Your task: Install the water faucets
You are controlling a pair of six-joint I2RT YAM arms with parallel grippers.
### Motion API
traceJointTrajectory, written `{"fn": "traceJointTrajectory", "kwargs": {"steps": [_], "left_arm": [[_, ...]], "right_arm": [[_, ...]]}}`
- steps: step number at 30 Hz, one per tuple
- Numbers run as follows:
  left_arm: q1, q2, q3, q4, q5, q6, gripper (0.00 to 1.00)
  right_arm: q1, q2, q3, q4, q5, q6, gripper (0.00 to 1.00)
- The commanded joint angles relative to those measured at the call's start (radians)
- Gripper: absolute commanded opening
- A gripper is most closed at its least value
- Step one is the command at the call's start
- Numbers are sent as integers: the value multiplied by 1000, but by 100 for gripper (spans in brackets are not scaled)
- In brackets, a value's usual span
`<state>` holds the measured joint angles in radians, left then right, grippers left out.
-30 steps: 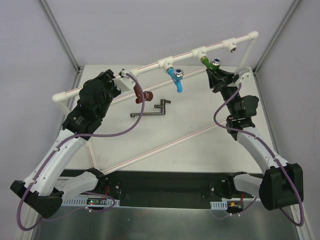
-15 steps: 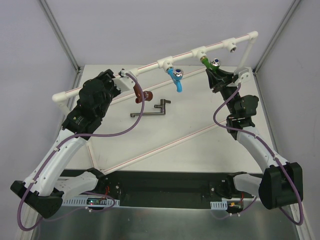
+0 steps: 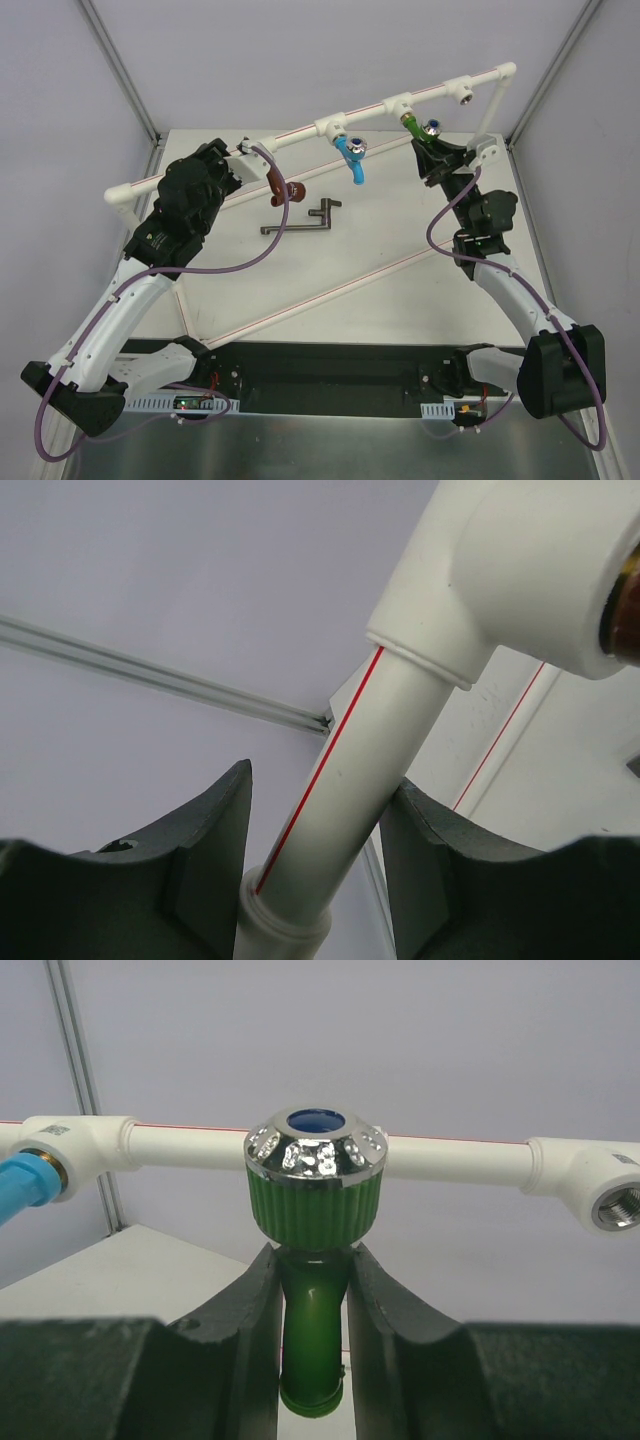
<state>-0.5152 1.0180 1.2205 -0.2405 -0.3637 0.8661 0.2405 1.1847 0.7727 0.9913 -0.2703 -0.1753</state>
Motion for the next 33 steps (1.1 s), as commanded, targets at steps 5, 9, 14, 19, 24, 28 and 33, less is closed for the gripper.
{"fn": "traceJointTrajectory", "kwargs": {"steps": [5, 9, 14, 19, 24, 28, 33], "left_arm": [[0, 16, -59, -102, 83, -317, 0], [0, 16, -59, -102, 85, -318, 0], [0, 17, -59, -103, 88, -320, 0], [0, 14, -59, -102, 88, -319, 0], [0, 13, -59, -103, 86, -318, 0], [0, 11, -59, -103, 86, -317, 0], [0, 11, -59, -103, 85, -314, 0]], "right_arm": [[8, 6, -29, -48, -27, -23, 2], [8, -2, -35, -60, -23, -30, 2], [8, -7, -12, -88, -26, -53, 2], [8, -7, 31, -125, -30, -85, 2], [8, -19, 82, -172, -29, -118, 2], [10, -25, 128, -229, -35, -139, 2], [10, -34, 177, -327, -35, -177, 2]]}}
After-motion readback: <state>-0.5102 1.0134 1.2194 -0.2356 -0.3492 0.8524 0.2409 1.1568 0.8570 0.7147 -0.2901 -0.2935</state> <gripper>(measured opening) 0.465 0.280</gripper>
